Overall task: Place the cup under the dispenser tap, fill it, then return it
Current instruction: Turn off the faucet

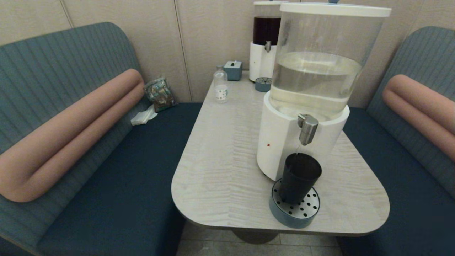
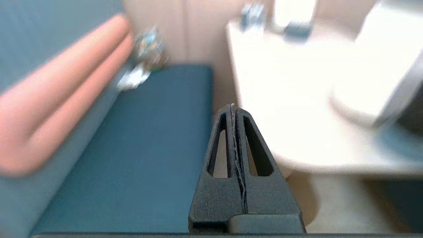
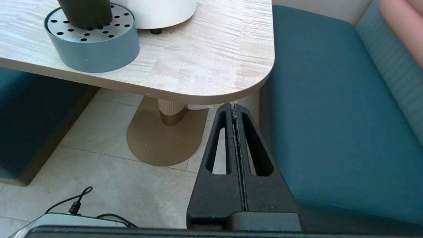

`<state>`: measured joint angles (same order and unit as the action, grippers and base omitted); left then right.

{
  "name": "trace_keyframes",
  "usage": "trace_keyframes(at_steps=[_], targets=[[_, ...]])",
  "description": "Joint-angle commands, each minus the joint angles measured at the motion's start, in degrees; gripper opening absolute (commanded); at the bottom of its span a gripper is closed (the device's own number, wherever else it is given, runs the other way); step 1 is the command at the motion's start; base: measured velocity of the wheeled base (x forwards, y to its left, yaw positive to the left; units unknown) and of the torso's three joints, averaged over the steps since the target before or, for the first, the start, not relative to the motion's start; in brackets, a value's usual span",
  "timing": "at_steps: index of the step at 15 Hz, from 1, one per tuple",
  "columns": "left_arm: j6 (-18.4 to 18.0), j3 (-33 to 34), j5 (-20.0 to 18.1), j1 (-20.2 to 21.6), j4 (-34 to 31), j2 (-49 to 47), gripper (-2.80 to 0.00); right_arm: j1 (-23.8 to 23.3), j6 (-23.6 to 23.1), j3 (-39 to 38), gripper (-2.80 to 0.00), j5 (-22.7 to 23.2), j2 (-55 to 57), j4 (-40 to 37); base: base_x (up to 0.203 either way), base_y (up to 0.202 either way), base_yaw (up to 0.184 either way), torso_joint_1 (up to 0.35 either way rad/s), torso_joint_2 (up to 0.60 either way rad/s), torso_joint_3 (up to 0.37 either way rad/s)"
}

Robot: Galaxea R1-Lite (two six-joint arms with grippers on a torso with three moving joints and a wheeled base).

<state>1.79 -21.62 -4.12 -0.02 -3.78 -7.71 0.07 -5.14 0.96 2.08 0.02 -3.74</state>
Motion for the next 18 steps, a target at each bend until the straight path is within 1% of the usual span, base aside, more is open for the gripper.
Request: trace_keyframes(at_steps=[1,3,5,6,7,8,9,10,11,12,13,15,16,17,18], targets=[[1.2,-13.5,-2.1,-0.2,-1.0,-18.3,-2.8,0.0,0.0,0.0,-2.8,0.0,-0.1,0.0,0.0,0.0,0.0,0.0,0.0,0.0],[2.3,-25.6,-7.2,-0.5,-1.8,-35.6,-2.8,0.0,0.0,0.0,-2.8,0.0,-0.1,0.0,0.0,0.0,0.0,0.0,0.0,0.0],[2.5,-37.0,-14.8,-2.4,-2.7,-51.2,-2.8,0.0,0.0,0.0,-2.8,0.0,-0.1,0.0,0.0,0.0,0.0,0.0,0.0,0.0],[2.7,-41.0,-17.9,-4.7,-3.0,-57.2,-2.8,0.0,0.0,0.0,-2.8,0.0,-0.1,0.0,0.0,0.0,0.0,0.0,0.0,0.0],[3.3,-44.6,-21.0,-8.7,-3.3,-62.5,-2.8,0.0,-0.1,0.0,-2.8,0.0,-0.1,0.0,0.0,0.0,0.0,0.0,0.0,0.0],[5.0,-47.4,-23.7,-14.5,-3.4,-66.0,-2.8,0.0,-0.1,0.0,-2.8,0.0,-0.1,0.0,0.0,0.0,0.0,0.0,0.0,0.0],[9.0,-50.0,-25.6,-20.0,-3.4,-68.3,-2.8,0.0,-0.1,0.0,-2.8,0.0,-0.1,0.0,0.0,0.0,0.0,0.0,0.0,0.0],[15.3,-52.8,-27.1,-24.8,-3.3,-70.5,-2.8,0.0,-0.1,0.0,-2.8,0.0,-0.1,0.0,0.0,0.0,0.0,0.0,0.0,0.0],[24.6,-54.7,-27.9,-27.8,-2.0,-72.0,-2.8,0.0,0.0,0.0,-2.8,0.0,-0.1,0.0,0.0,0.0,0.0,0.0,0.0,0.0],[32.0,-55.1,-28.4,-29.7,2.3,-73.4,-2.8,0.0,0.0,0.0,-2.8,0.0,-0.1,0.0,0.0,0.0,0.0,0.0,0.0,0.0],[35.4,-53.4,-28.8,-30.8,9.4,-74.3,-2.8,0.0,0.0,0.0,-2.8,0.0,-0.1,0.0,0.0,0.0,0.0,0.0,0.0,0.0],[36.9,-45.1,-29.1,-31.4,20.9,-75.4,-2.8,0.0,-0.1,0.0,-2.8,0.0,-0.1,0.0,0.0,0.0,0.0,0.0,0.0,0.0],[37.3,-40.5,-29.1,-31.5,28.1,-76.4,-2.8,0.0,0.0,0.0,-2.8,0.0,-0.1,0.0,0.0,0.0,0.0,0.0,0.0,0.0],[37.3,-36.9,-29.0,-31.6,34.6,-77.8,-2.8,0.0,-0.1,0.0,-2.8,0.0,-0.1,0.0,0.0,0.0,0.0,0.0,0.0,0.0],[36.9,-34.6,-29.0,-31.6,39.5,-79.5,-2.8,0.0,-0.1,0.0,-2.8,0.0,-0.1,0.0,0.0,0.0,0.0,0.0,0.0,0.0]])
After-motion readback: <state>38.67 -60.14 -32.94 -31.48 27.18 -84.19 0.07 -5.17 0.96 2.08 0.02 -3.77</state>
